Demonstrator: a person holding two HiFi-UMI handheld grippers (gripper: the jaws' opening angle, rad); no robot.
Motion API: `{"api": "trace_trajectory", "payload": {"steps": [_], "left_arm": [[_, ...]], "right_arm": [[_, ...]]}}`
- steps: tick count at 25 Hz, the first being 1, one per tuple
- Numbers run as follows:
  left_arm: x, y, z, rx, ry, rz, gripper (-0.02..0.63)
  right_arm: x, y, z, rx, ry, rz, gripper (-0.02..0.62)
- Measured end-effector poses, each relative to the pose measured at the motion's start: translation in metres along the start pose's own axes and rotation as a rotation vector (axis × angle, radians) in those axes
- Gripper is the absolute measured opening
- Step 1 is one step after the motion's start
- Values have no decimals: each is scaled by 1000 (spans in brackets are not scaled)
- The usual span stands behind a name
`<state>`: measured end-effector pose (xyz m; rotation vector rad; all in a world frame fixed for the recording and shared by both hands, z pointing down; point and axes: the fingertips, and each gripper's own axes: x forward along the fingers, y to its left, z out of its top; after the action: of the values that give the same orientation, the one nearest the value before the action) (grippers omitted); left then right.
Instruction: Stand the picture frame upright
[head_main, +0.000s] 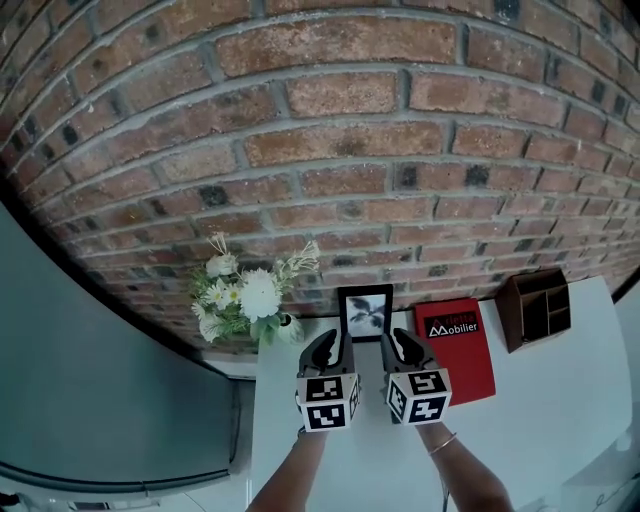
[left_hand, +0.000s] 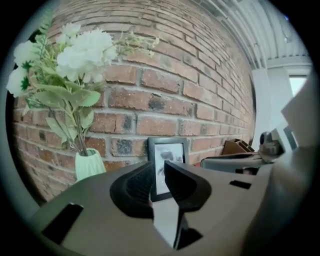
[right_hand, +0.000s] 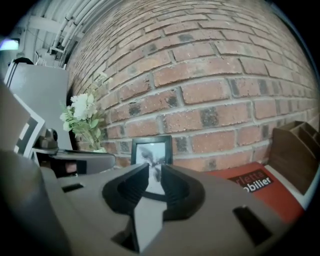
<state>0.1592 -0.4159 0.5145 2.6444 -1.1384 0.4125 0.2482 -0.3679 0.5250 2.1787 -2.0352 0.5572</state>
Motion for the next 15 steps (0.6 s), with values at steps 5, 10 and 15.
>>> {"api": "trace_trajectory", "payload": {"steps": [5,10,15], "left_arm": [[-26,-11,4,19,-5,-49,29],[-60,-14,9,23,-31,-69,4],[-99,-18,19,32,-67,-88,-6]], "right_arm": [[-25,14,3,-1,8,29,78],[-58,26,10,-14,-3,49,78],[-96,39,18,-24,-19,67,77]]}}
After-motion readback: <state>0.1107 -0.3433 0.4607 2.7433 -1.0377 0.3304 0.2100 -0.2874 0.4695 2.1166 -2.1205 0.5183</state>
